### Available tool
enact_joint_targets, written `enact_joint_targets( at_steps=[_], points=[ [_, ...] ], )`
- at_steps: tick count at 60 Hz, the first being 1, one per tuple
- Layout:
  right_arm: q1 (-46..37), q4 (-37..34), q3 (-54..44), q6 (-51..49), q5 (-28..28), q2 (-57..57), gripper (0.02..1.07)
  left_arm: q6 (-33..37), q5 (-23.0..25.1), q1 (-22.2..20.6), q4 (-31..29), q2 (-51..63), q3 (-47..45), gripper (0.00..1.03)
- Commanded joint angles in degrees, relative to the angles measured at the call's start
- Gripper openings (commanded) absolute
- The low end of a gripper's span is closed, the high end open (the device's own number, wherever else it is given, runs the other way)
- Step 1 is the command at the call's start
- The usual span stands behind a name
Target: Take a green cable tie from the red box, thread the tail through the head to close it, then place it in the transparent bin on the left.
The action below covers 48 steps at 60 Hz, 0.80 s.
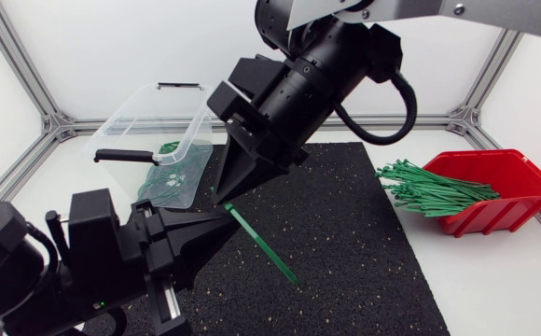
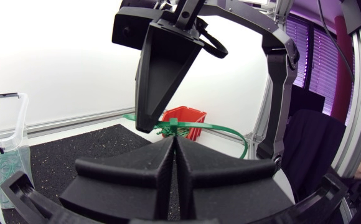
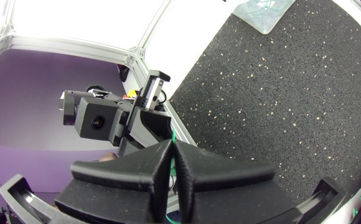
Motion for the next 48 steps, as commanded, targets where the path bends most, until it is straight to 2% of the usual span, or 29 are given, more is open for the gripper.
enact_joint_targets(
  at_steps=[1, 10, 26, 35, 41, 48],
  points=[
    [0.20, 0.52, -1.49, 1.40, 0.90, -1.52, 0.41, 0.77, 1.00, 0.55, -0.12, -0.87, -0.61, 0.04],
    [-0.59, -0.35, -2.02, 1.31, 1.25, -2.22, 1.03, 0.77, 1.09, 0.47, -1.70, -2.01, -0.44, 0.04],
    [-3.31, 0.00, -0.79, 1.40, 2.66, -2.66, 1.03, 0.77, 1.18, 1.70, -4.07, -2.45, 0.44, 0.04],
    [-6.04, 0.08, -0.79, 1.49, 4.86, -2.92, 1.03, 1.56, 3.20, 6.62, -8.82, -3.07, 2.72, 0.04],
    [-7.09, 1.32, -1.14, 2.54, 7.32, -2.75, 1.03, 2.88, 3.47, 10.31, -14.00, -4.03, 6.15, 0.04],
    [-7.80, 2.28, -1.32, 4.04, 10.66, -3.10, 1.03, 4.02, 3.64, 16.11, -18.40, -3.07, 11.25, 0.04]
  ],
)
